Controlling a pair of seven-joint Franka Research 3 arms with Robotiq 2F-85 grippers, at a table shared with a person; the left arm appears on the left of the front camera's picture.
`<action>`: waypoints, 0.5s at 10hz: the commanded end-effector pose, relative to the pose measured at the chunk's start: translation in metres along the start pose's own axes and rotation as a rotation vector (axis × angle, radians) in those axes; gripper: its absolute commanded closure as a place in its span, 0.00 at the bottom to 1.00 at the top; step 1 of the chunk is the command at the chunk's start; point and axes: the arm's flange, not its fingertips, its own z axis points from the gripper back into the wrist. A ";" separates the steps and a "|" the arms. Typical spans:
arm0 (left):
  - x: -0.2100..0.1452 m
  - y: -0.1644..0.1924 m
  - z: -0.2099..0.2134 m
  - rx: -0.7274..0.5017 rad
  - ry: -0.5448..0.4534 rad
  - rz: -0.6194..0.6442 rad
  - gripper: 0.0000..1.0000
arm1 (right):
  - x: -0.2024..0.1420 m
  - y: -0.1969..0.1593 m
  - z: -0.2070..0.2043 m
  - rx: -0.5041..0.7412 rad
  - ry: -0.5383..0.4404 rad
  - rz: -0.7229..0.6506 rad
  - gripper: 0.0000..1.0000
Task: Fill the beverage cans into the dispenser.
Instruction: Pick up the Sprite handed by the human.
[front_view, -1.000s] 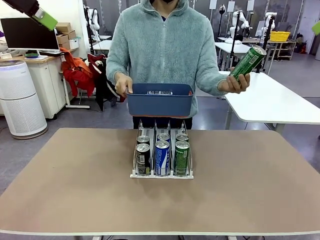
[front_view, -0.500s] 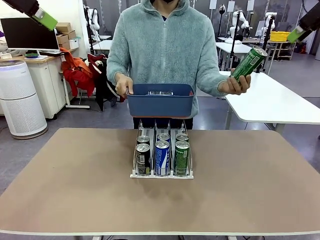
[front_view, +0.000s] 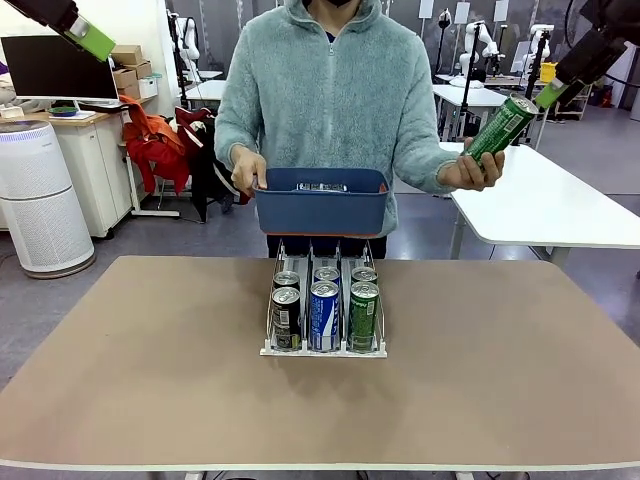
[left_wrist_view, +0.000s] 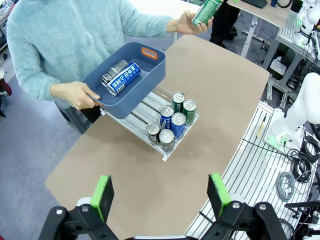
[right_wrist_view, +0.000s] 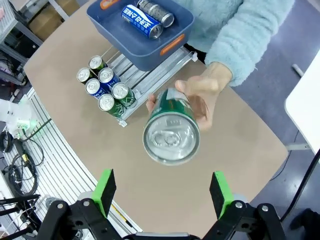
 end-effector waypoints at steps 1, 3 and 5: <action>-0.002 0.001 -0.002 0.004 0.003 -0.008 0.00 | 0.009 -0.003 0.003 0.008 -0.022 -0.022 0.00; -0.002 0.001 -0.002 0.004 0.003 -0.008 0.00 | 0.004 -0.001 -0.001 0.004 -0.004 -0.001 0.00; -0.002 0.001 -0.002 0.004 0.003 -0.008 0.00 | 0.004 -0.001 -0.001 0.004 -0.004 -0.001 0.00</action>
